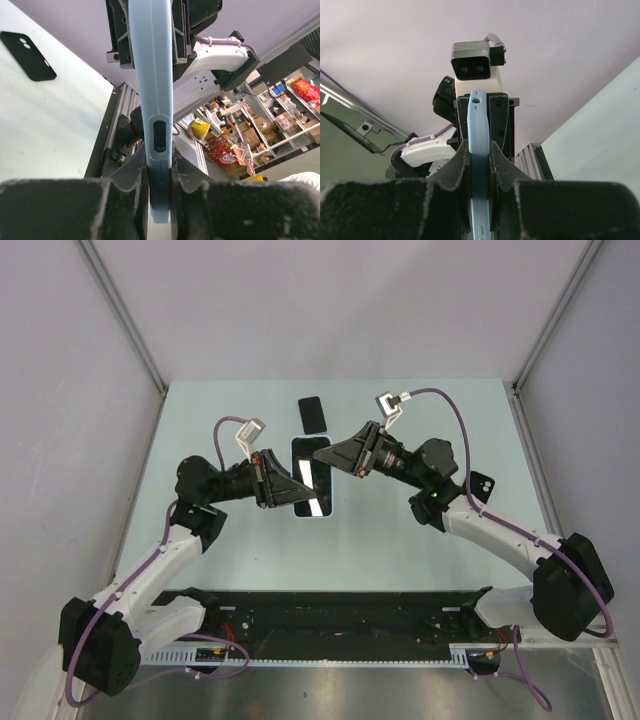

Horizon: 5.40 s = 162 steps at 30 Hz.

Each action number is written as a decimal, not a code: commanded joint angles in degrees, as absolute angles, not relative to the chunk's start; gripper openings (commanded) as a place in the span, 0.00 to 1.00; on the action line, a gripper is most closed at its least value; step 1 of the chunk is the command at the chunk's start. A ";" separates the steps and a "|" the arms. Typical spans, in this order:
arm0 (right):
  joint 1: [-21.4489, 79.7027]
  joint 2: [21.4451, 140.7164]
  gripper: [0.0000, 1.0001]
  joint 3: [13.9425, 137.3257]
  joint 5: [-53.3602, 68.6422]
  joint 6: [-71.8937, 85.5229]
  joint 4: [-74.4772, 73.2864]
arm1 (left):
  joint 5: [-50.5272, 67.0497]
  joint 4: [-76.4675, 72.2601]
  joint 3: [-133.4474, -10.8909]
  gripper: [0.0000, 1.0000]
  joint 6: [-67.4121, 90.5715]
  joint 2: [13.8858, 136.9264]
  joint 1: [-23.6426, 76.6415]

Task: Take the phone out of the phone case
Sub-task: Remove the phone case from the phone.

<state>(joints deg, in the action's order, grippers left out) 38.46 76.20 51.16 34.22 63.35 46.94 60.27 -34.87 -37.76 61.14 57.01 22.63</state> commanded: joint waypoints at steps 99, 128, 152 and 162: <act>58.27 100.63 0.00 65.74 23.20 105.21 91.85 | 72.07 -37.79 -48.86 0.00 40.43 45.80 23.38; 58.10 101.51 0.00 65.74 27.86 89.13 72.17 | 74.97 -36.47 -55.19 0.00 41.75 39.64 23.38; 55.29 103.45 0.00 65.74 27.42 79.73 57.24 | 76.20 -36.30 -57.48 0.00 42.27 37.18 23.38; 53.44 96.95 0.00 65.74 20.66 64.87 33.95 | 76.20 -36.30 -58.18 0.00 42.45 36.47 23.47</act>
